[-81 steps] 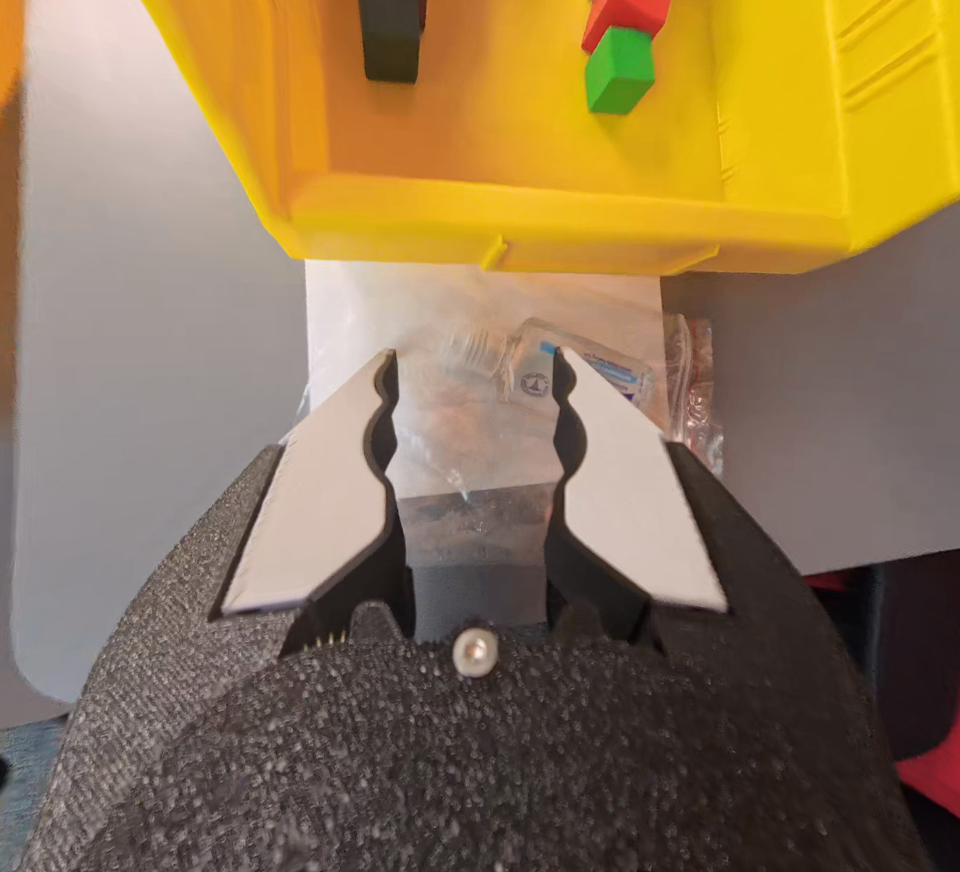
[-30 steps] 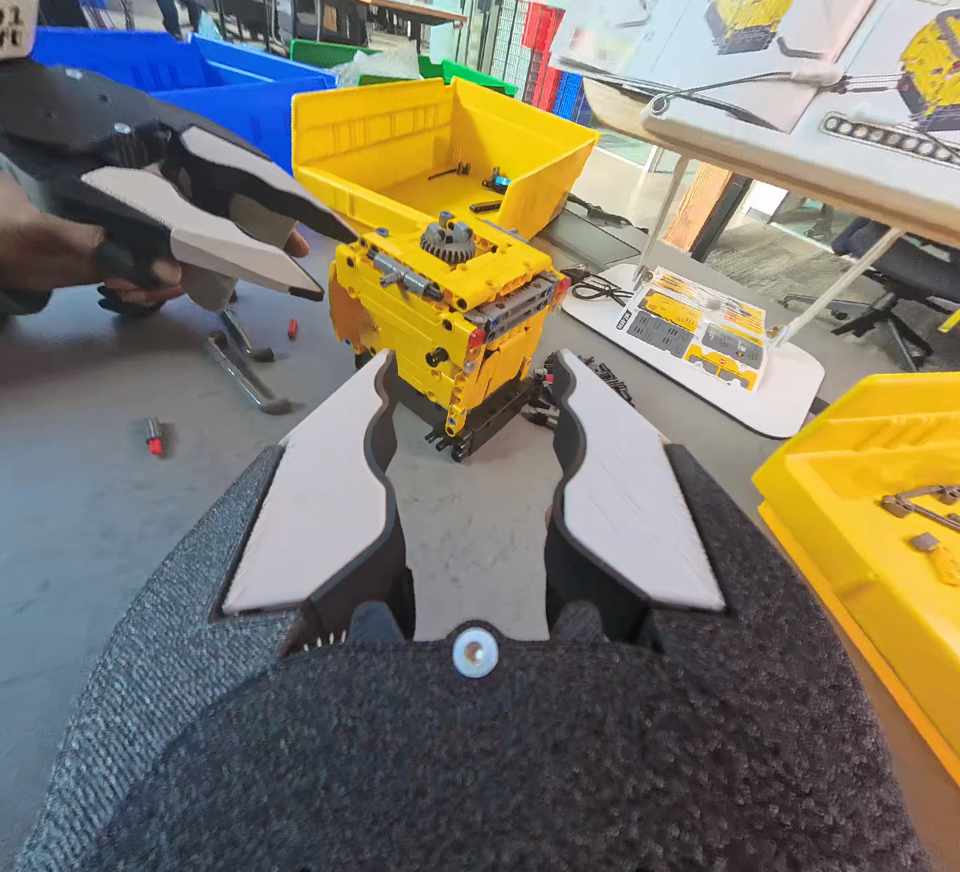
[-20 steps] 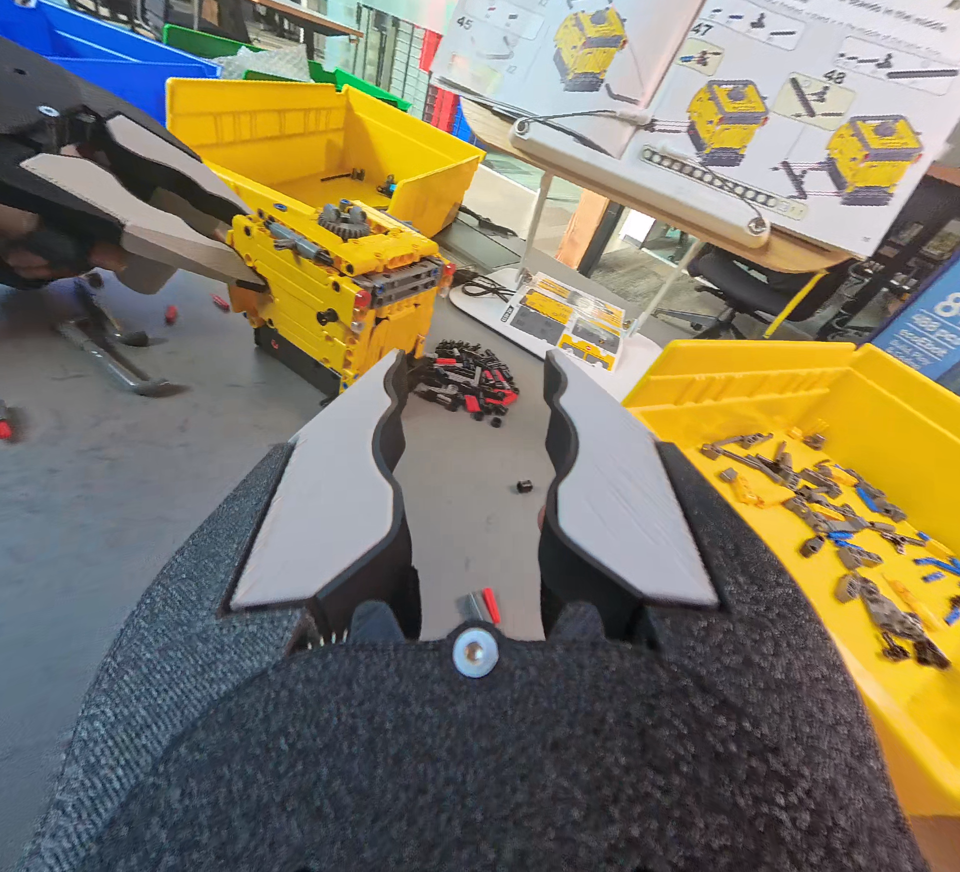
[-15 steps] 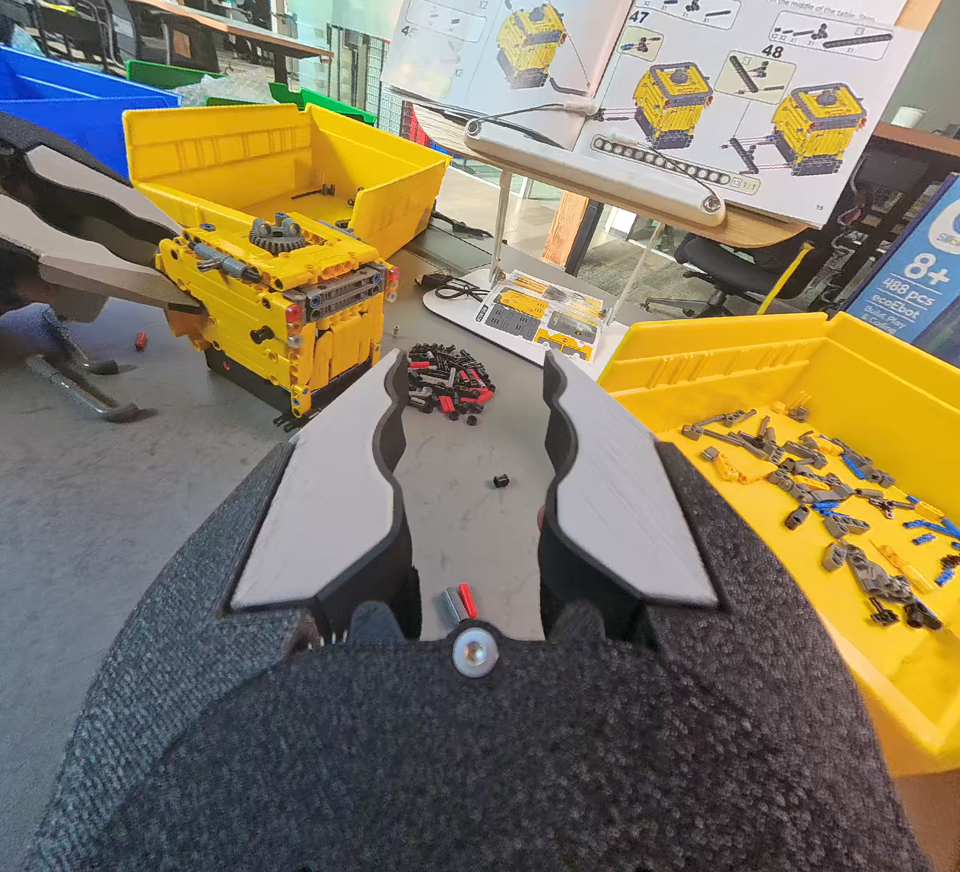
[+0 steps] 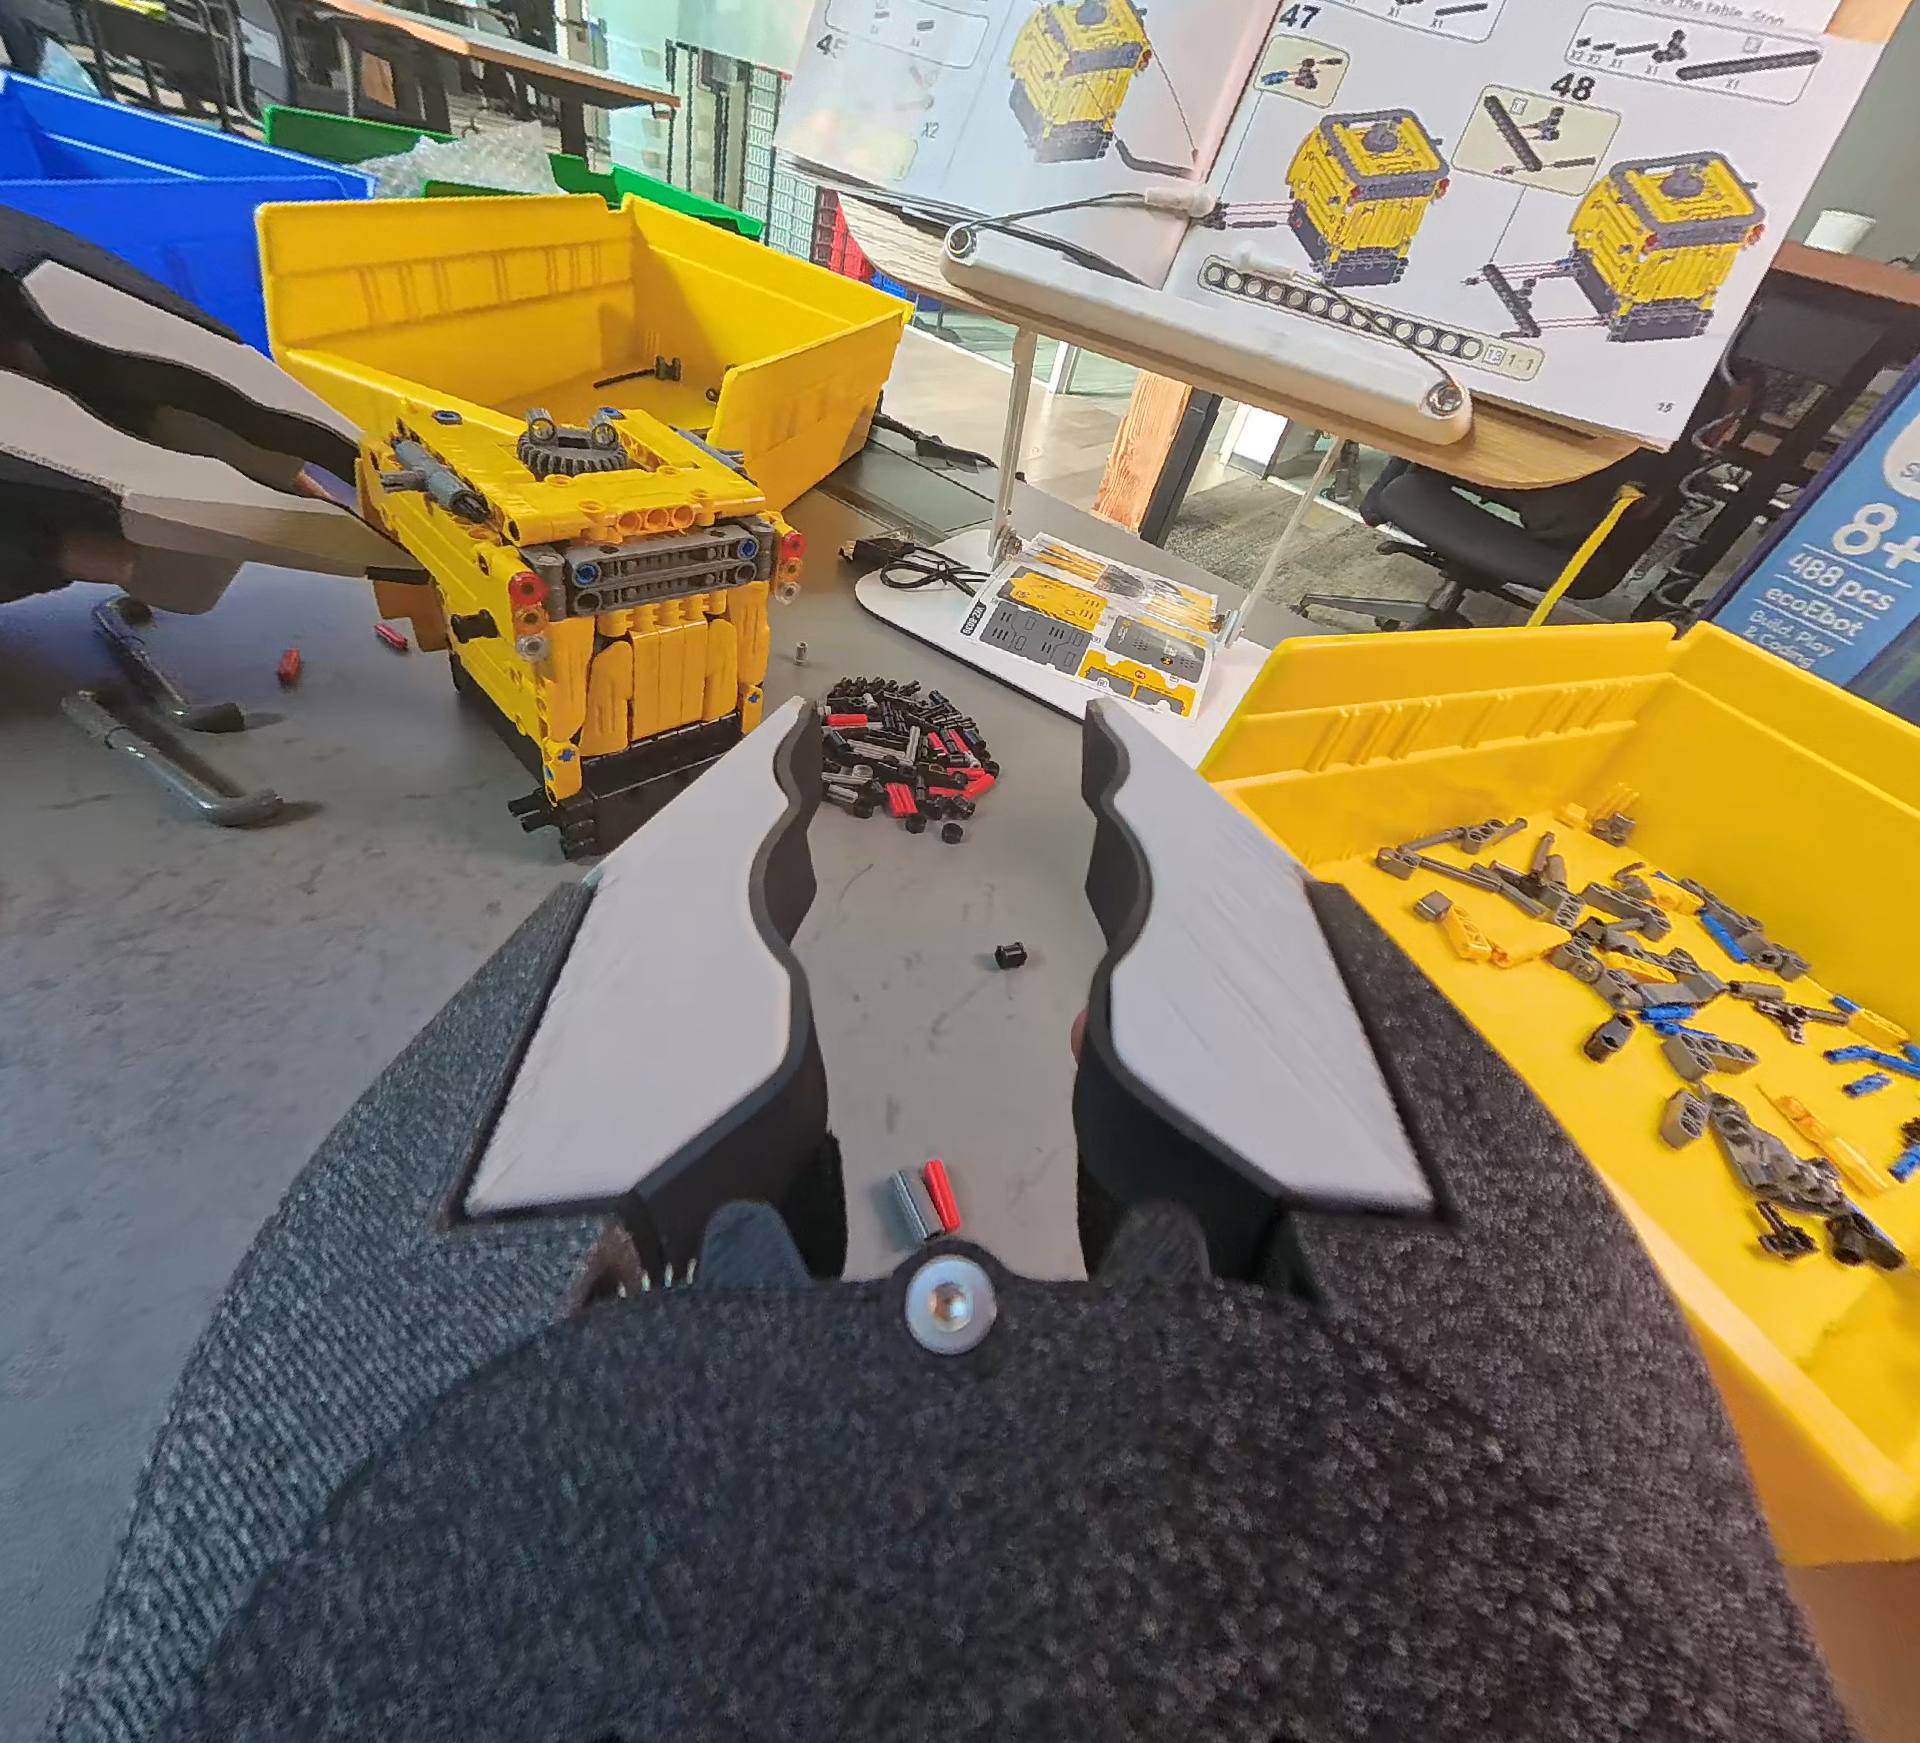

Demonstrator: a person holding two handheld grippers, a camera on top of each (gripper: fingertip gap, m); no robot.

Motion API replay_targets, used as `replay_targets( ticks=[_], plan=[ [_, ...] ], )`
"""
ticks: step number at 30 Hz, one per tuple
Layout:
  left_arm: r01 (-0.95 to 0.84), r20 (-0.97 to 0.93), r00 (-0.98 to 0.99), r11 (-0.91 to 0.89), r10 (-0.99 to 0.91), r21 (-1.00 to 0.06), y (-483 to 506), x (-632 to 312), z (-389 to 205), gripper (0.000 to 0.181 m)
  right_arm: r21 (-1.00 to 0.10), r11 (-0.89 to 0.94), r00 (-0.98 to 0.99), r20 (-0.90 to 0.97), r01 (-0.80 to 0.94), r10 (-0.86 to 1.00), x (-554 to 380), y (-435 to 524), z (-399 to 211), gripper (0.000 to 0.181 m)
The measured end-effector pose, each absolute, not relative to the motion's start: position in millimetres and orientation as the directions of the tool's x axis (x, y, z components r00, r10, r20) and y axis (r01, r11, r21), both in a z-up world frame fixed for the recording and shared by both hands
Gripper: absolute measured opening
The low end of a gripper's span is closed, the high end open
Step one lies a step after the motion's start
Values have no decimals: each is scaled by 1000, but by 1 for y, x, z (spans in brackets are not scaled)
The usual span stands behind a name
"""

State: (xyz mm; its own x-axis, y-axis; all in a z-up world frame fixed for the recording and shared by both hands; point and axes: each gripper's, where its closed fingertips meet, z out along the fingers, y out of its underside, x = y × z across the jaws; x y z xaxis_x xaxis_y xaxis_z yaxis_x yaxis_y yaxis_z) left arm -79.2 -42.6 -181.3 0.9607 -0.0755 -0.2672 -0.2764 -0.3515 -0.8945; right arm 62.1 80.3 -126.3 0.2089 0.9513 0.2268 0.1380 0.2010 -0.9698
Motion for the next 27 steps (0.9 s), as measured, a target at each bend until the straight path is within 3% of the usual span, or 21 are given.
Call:
replay_targets(
  ticks=[8, 15, 27],
  plan=[
    [-246, -251, 967, -364, -35, -898, -40, -80, -181, 25, -956, 251, 192, 278, 152, 941, 60, 73, -129, 48],
    [-188, -173, 982, -258, -81, -948, -49, -73, -159, 47, -952, 273, 139, 292, 142, 946, 55, 54, -129, 47],
    [-123, -115, 991, -121, -73, -985, -64, -69, -128, 42, -973, 194, 119, 209, 122, 971, 52, 49, -132, 45]
  ],
)
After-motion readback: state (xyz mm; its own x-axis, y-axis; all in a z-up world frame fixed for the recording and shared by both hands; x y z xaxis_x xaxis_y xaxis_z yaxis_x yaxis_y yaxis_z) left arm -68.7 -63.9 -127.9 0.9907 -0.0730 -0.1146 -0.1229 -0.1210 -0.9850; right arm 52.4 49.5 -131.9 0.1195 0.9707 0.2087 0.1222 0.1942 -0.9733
